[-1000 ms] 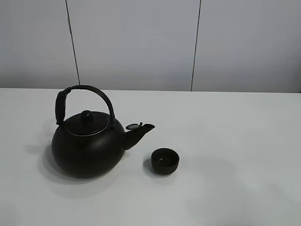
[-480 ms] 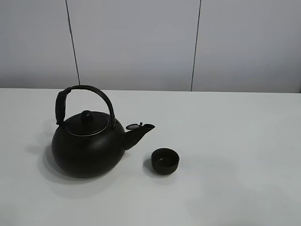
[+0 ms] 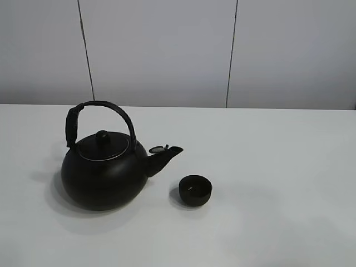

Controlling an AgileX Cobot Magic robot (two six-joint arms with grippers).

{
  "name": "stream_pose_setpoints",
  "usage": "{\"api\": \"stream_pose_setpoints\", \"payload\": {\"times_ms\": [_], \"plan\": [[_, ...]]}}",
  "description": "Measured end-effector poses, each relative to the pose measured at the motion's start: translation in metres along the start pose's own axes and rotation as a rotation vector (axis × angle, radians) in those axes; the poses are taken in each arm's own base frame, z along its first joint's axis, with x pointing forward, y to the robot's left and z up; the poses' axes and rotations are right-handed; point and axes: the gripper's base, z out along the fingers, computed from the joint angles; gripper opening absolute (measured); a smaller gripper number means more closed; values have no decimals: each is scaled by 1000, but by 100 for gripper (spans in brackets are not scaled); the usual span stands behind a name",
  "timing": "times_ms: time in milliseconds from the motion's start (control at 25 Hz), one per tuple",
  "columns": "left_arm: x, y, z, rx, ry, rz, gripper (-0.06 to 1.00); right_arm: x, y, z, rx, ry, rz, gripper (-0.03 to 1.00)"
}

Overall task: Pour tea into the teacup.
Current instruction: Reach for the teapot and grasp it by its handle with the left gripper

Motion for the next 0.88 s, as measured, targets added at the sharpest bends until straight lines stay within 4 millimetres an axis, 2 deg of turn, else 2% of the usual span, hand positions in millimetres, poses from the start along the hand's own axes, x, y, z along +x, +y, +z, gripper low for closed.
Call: {"api": "stream_pose_setpoints", "payload": {"times_ms": [320, 600, 880], "plan": [[22, -1, 44, -3, 120, -12, 66, 0, 0, 0, 0, 0, 0, 45], [35, -22, 78, 123, 64, 58, 59, 0, 0, 0, 0, 0, 0, 45], [63, -36, 105, 242, 75, 55, 57, 0, 0, 0, 0, 1, 0, 45]]}}
